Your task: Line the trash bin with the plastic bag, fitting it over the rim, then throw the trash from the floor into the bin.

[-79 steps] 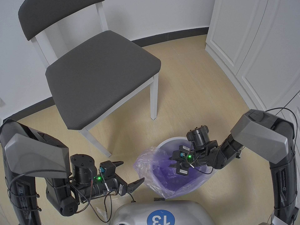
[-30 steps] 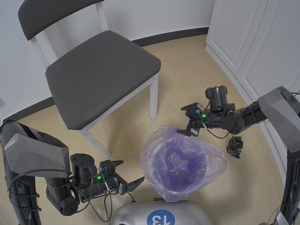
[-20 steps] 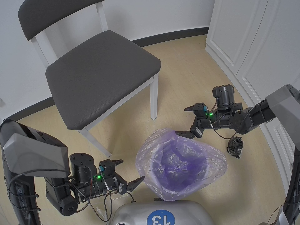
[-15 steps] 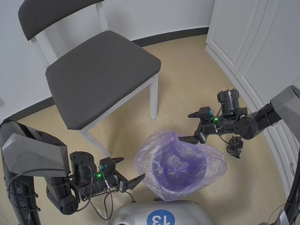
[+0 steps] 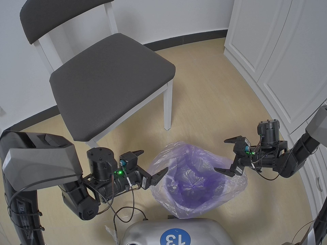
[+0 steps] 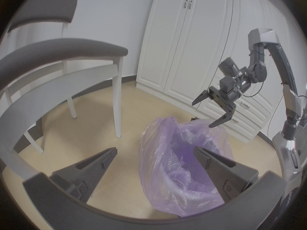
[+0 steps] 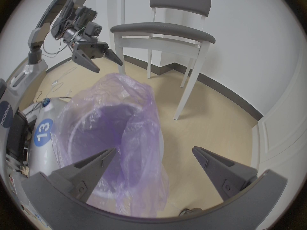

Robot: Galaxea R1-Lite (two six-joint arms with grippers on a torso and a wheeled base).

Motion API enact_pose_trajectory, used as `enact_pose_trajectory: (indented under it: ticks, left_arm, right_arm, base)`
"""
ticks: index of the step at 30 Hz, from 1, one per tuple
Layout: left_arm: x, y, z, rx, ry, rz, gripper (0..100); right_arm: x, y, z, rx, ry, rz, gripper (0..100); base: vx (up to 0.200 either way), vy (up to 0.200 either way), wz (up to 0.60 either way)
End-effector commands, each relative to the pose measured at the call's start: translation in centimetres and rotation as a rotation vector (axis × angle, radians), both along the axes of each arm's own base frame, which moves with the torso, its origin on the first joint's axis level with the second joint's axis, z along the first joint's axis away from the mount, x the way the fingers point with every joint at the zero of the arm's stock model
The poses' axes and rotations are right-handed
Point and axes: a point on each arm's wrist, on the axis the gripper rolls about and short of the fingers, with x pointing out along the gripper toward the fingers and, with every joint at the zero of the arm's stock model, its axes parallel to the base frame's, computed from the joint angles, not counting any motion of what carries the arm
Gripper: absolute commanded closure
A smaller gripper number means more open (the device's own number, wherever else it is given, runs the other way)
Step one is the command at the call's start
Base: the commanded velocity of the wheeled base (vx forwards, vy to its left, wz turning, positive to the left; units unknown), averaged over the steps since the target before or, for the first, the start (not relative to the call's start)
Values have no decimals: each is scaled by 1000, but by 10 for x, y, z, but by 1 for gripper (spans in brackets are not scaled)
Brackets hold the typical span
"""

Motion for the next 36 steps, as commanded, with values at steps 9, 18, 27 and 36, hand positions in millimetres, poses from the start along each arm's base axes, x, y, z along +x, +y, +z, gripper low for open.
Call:
enact_pose_trajectory:
  ticks: [9,18,27,36]
  left_arm:
    - [30,-18,-4,30,15,-1,0]
    - [40,-22,-20,43,34,1,0]
    - [48,-28,-16,22,2,-4,100]
    - [48,-28,-4,6,-28,-2,100]
  right_arm:
    - [2,-15,-11,-26,21,-39,0]
    - [-3,-15,-15,-44,32,-21,0]
    - [-6,-15,-21,-61,46,-13,0]
    - [6,-12,-36,-67,66,-16,0]
  base:
    - [0,0,0]
    - [0,0,0]
    - [0,0,0]
    - [0,0,0]
